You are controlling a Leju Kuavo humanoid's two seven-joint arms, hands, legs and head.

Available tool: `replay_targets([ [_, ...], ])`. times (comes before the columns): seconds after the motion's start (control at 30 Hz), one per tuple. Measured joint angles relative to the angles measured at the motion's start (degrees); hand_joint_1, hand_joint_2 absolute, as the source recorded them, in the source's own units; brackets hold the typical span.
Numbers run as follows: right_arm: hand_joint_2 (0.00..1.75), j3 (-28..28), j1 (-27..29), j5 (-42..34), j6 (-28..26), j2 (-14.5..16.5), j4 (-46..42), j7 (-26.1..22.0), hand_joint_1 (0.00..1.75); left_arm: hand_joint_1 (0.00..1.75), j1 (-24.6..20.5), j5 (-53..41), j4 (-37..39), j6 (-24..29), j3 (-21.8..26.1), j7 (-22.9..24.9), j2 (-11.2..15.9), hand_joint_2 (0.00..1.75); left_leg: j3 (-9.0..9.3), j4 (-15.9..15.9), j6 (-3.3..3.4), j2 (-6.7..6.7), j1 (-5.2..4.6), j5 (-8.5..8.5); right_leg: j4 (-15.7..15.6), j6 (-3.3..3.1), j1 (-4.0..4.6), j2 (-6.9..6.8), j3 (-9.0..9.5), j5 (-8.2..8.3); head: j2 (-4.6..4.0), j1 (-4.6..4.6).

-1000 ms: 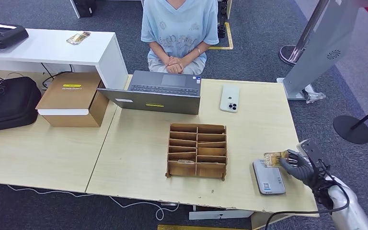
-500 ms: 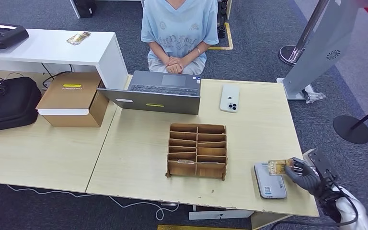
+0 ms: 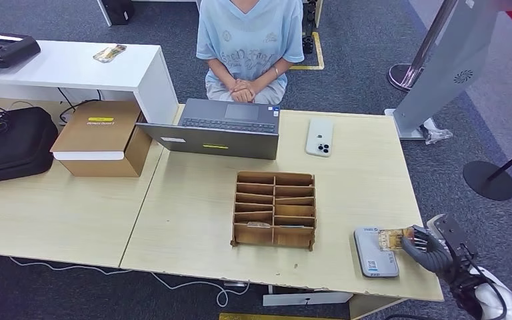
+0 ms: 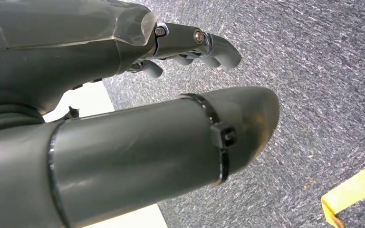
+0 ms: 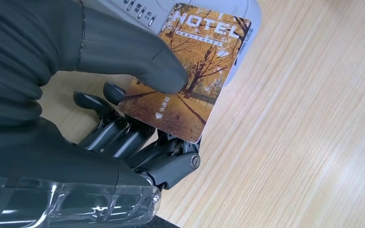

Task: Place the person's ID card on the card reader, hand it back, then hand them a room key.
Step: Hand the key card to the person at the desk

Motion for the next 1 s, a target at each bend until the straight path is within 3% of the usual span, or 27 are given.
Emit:
replay_targets([
  [0.63,1.75,2.5,-2.6,10.5,-5.2,0.8,0.0,3.1,1.75,0.0,-0.2,-0.2,0.0,-0.6,0.0,-0.4,0.0,0.0,0.21,0.0,0.01,0.06,0.01,0.0,0.0,0.05,0.01,0.11,0.2,0.04,0.0,0.01],
  [1.0,1.75,2.7,-2.6,12.1,-6.1,1.3,-0.4,3.2,1.75,0.0,-0.2,-0.2,0.0,-0.6,0.0,-0.7,0.0,0.0,0.32,0.0,0.05,0.06,0.01,0.03,-0.1,0.16,0.01,0.12,0.34,0.13,0.0,0.01],
])
